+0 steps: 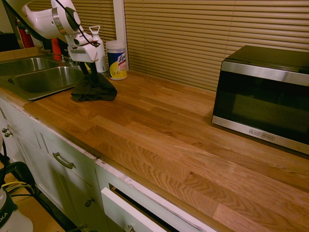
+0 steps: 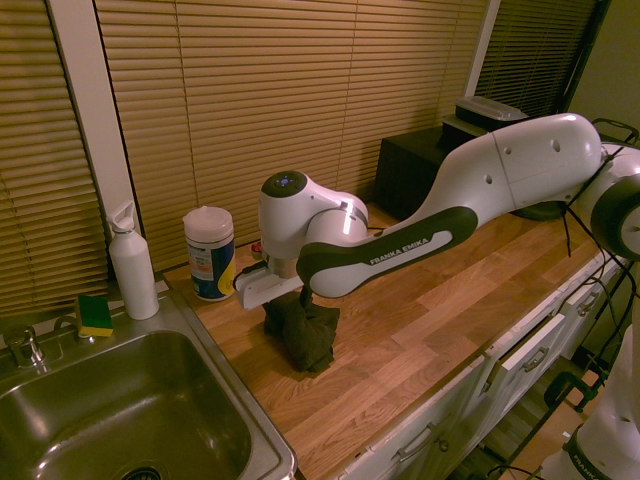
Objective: Clear the spill
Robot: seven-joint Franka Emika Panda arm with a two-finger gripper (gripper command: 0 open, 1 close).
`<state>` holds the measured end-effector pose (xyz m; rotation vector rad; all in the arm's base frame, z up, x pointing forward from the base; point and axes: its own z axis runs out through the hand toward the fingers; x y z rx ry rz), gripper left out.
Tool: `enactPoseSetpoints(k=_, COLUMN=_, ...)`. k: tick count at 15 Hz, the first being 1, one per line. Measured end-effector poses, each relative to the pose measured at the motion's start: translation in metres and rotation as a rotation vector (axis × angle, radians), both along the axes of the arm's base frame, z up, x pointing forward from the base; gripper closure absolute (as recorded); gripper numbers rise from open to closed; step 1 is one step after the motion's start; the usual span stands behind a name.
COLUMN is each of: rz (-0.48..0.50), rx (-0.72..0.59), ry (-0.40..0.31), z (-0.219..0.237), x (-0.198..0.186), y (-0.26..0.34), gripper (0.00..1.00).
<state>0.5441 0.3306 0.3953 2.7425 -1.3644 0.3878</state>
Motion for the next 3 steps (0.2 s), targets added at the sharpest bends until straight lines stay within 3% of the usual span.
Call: enactPoseSetpoints(k=3, rz=-0.005, rx=0.004, ry=-0.028, z=0.034, x=-0.014, y=0.001, gripper=0.0)
